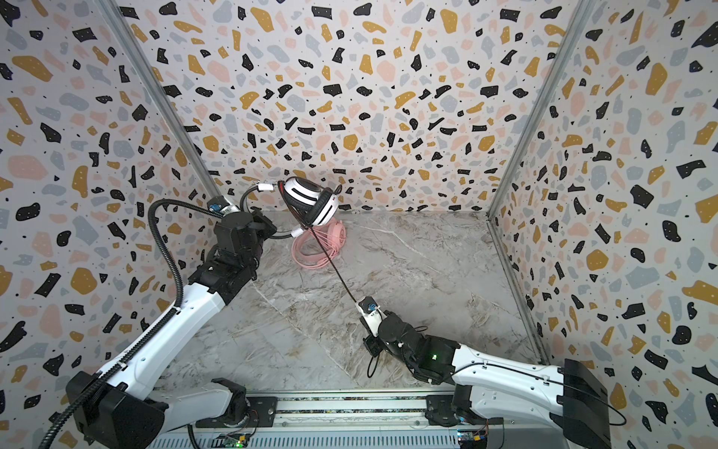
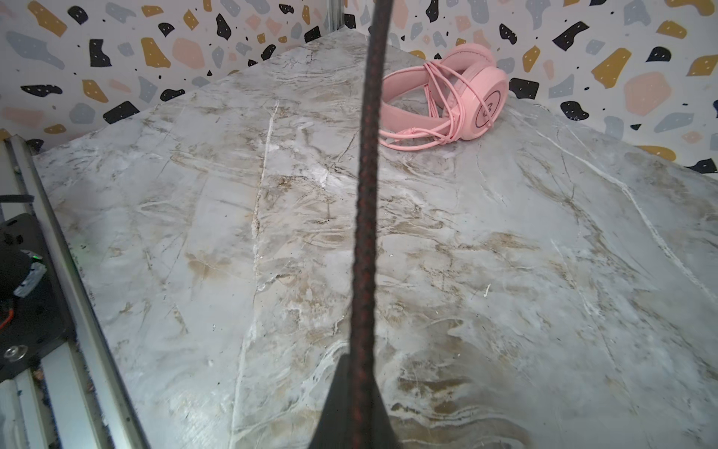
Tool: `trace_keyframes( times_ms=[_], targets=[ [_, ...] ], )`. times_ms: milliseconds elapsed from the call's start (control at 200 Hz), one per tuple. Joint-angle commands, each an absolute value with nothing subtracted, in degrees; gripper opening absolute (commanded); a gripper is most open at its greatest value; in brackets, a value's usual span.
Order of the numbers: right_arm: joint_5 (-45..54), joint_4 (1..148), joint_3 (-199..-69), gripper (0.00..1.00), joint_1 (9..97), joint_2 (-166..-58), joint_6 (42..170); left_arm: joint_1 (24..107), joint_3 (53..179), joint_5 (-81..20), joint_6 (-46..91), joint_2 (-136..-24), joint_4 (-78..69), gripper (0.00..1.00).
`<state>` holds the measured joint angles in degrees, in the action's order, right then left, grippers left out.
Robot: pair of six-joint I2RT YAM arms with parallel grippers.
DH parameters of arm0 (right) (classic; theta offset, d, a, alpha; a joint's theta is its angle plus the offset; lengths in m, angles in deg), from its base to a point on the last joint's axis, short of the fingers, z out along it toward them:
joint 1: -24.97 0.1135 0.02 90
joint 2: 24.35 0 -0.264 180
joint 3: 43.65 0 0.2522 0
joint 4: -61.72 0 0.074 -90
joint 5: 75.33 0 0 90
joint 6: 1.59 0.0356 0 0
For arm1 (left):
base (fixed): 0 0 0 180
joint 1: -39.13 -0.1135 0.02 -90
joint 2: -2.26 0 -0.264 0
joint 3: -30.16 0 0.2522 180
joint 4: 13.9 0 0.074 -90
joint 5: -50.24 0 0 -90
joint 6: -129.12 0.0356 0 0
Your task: Wrap the headphones
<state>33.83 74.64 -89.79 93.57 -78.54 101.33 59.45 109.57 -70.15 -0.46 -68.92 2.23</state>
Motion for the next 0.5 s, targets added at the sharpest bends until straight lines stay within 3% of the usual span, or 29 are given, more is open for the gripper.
trace_keyframes(
  times_ms=[0, 160, 305, 496],
  targets=[
    [38.5, 77.8, -95.3, 0.06, 95.9, -76.7, 100.6, 59.3, 110.3, -71.2, 1.2, -71.8, -4.9, 0.0],
    [41.1, 78.5, -100.5, 0.06, 98.0, -75.8, 97.2, 61.3, 112.8, -72.1, 8.5, -76.8, 0.2, 0.0],
    [41.1, 76.9, -102.5, 0.06, 98.0, -73.0, 96.1, 70.1, 121.9, -82.9, 23.0, -84.8, 12.3, 0.0],
    [47.0, 77.8, -104.8, 0.03, 97.6, -69.8, 91.3, 76.6, 129.2, -86.2, 28.4, -90.4, 21.9, 0.0]
  ],
)
